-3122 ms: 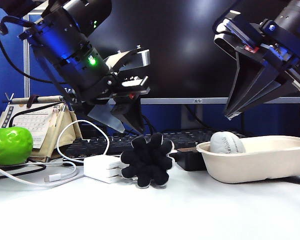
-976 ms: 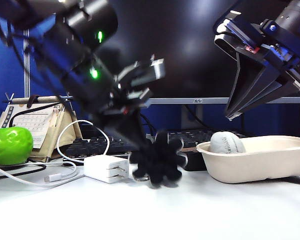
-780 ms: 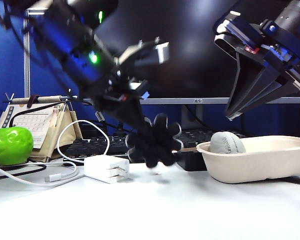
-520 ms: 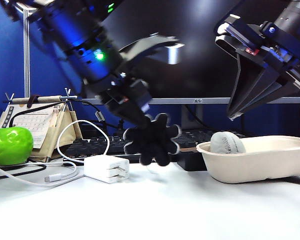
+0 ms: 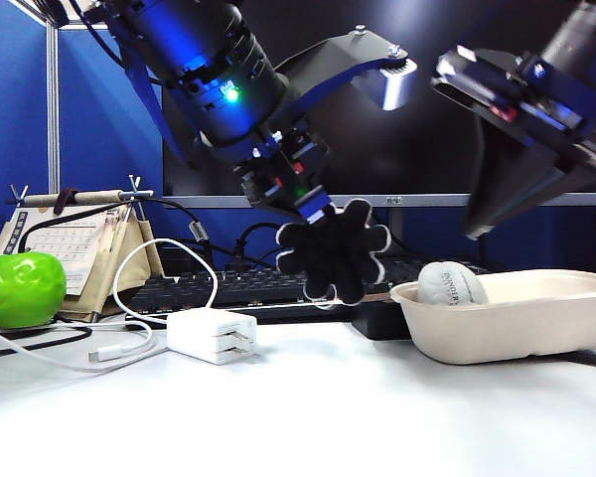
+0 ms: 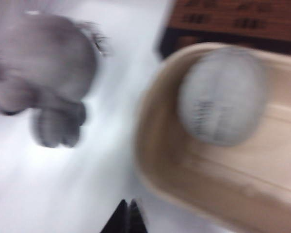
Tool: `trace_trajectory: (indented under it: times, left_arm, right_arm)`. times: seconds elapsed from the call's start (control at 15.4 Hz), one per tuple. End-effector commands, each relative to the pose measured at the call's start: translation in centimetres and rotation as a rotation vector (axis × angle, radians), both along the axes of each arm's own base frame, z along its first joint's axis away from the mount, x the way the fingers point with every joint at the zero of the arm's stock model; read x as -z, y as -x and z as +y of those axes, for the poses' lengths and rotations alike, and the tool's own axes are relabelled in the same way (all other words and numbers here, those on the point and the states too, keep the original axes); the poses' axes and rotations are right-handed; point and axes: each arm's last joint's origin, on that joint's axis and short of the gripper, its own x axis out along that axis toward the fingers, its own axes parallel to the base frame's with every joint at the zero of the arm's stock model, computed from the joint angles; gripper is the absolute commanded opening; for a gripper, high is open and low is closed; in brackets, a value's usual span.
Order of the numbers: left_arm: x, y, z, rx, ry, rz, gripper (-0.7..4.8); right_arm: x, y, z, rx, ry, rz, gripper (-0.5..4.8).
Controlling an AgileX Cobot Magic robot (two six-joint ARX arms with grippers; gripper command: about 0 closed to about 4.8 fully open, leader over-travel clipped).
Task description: Place the tilting octopus upright.
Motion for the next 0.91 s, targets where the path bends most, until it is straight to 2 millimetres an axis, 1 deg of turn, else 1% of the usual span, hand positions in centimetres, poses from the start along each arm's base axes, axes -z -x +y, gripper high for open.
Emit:
trace_trajectory:
  times: [0.07,0.26,0.33,0.39,0.52,0.59,0.65,0.72,0.78,0.91]
  left_arm:
    - [0.1,0.1,-0.1,0.000,0.003,-0.007,-0.06]
    - [0.5,0.0,-0.1,0.000,-0.014,0.007,-0.06]
    - [0.6,0.0,-0.1,0.000,-0.017,0.009,-0.06]
    - [0.6,0.0,-0.1,0.000,-0.018,0.009,-0.06]
    - [0.6,0.0,-0.1,0.000,-0.017,0.009,-0.06]
    - [0.6,0.0,-0.1,0.000,-0.012,0.007,-0.06]
    - [0.5,0.0,-0.2,0.001,-0.003,0.003,-0.06]
    - [0.3,-0.1,-0.2,0.005,0.014,-0.006,-0.06]
    - [0.1,-0.1,-0.4,0.008,0.035,-0.020,-0.06]
    - [-0.1,0.0,-0.7,0.049,0.074,-0.023,-0.06]
  right_arm:
    - [-0.2,-0.2,-0.2,0.047,0.053,-0.049,0.00]
    - [-0.6,-0.2,-0.2,0.053,0.045,-0.076,0.00]
    - [-1.0,0.2,-0.4,0.046,0.038,-0.086,0.00]
    - [-1.9,0.9,-0.7,0.036,0.031,-0.119,0.00]
    - [-3.7,2.8,-1.5,0.036,0.001,-0.176,0.00]
    - [-4.7,4.6,-2.1,-0.021,-0.059,-0.160,0.00]
    - [-5.1,6.0,-2.4,-0.089,-0.121,-0.120,0.00]
    - [-5.4,7.2,-2.8,-0.117,-0.143,-0.092,0.00]
    - [-5.6,8.3,-3.3,-0.118,-0.139,-0.080,0.00]
    - [-5.9,9.8,-4.0,-0.115,-0.135,-0.079,0.00]
